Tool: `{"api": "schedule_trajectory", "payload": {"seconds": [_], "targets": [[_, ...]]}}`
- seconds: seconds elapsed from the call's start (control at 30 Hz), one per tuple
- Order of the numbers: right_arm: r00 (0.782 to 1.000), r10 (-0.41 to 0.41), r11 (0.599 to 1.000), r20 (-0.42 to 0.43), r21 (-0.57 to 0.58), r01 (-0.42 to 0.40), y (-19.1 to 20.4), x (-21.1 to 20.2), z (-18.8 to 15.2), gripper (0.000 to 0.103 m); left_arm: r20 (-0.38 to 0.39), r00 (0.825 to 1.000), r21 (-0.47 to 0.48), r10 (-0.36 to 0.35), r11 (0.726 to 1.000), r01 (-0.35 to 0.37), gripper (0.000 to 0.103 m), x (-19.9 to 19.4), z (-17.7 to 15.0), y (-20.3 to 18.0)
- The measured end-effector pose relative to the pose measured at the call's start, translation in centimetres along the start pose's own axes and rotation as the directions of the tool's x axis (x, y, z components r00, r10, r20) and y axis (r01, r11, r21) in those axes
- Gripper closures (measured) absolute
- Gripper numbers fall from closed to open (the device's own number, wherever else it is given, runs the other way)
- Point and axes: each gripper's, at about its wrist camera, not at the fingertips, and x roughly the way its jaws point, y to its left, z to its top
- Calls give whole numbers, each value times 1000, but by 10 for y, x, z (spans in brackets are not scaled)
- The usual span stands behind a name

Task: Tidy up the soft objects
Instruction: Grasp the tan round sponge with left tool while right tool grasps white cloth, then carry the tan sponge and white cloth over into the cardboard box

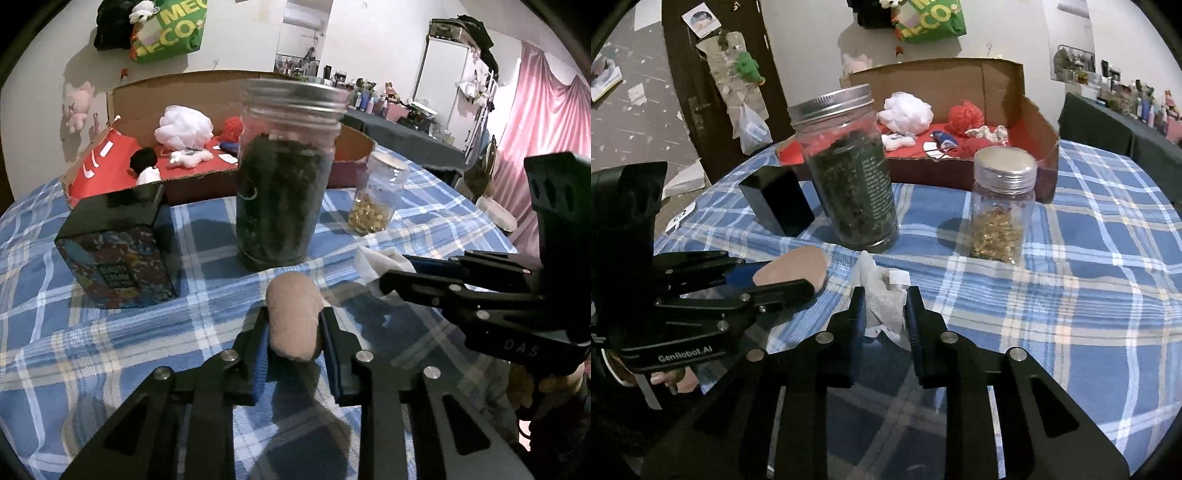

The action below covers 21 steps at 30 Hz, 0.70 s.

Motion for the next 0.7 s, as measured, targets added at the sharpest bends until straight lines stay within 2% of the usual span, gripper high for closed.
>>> {"api": "schedule_trajectory", "payload": {"seconds": [0.33,0.7], "targets": [[1000,-15,999,12,50,14,-12,-11,1,83,19,1000,-12,7,1000,-7,77,-12,2,8],[997,-64,995,50,75,60,-27,-32,16,83,74,995,-37,66,997,-64,77,-42,16,30]]}}
